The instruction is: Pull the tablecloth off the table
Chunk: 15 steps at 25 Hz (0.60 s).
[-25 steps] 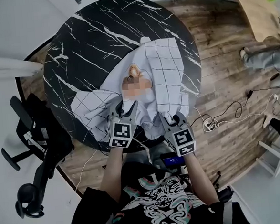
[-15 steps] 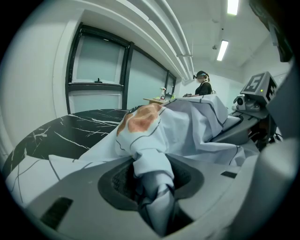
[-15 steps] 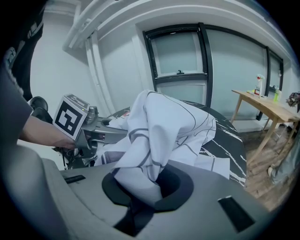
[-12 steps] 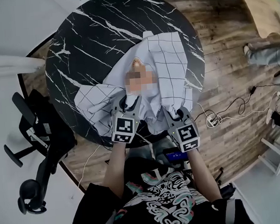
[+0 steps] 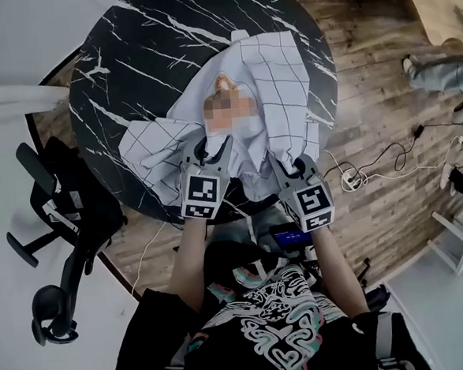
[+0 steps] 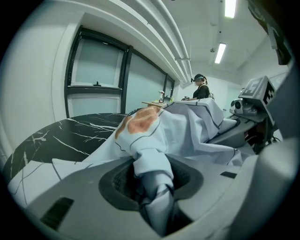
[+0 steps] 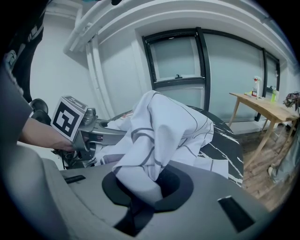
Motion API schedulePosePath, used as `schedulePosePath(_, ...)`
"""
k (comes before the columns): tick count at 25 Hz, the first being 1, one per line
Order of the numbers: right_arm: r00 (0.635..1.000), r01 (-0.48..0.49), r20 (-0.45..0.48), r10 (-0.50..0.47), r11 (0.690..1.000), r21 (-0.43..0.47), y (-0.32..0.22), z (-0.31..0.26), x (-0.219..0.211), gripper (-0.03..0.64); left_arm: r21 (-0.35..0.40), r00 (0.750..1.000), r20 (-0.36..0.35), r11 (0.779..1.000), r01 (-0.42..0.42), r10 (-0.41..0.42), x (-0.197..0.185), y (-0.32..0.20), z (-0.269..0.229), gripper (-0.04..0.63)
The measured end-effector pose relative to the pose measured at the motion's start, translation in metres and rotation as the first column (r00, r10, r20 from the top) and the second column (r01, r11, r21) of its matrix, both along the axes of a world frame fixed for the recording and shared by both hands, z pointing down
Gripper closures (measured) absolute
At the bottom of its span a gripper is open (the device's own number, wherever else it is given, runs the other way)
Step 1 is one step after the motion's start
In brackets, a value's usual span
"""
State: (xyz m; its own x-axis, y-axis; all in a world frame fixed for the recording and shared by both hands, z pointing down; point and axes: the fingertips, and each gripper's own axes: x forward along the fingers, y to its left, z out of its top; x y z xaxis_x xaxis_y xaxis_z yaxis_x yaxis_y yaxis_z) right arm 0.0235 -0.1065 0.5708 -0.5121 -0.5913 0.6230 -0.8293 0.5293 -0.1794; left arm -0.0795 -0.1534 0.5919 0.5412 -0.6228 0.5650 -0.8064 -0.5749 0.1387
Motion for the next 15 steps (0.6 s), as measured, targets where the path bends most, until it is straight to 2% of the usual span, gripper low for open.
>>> schedulePosePath(10,1.0,-0.016,0.004,0.016,1.0,0.011,0.006,-0.009,0.003,0.558,0.004,1.0,-0.012,1.0,-0.006,0.006,0.004,0.006,-0.012,0.442)
schedulePosePath(15,1.0,-0.023,0.011,0.022,0.999,0.045,0.005,-0.02,0.008,0.56,0.016,1.0,-0.026,1.0,-0.011,0.011,0.01,0.006,-0.023,0.443)
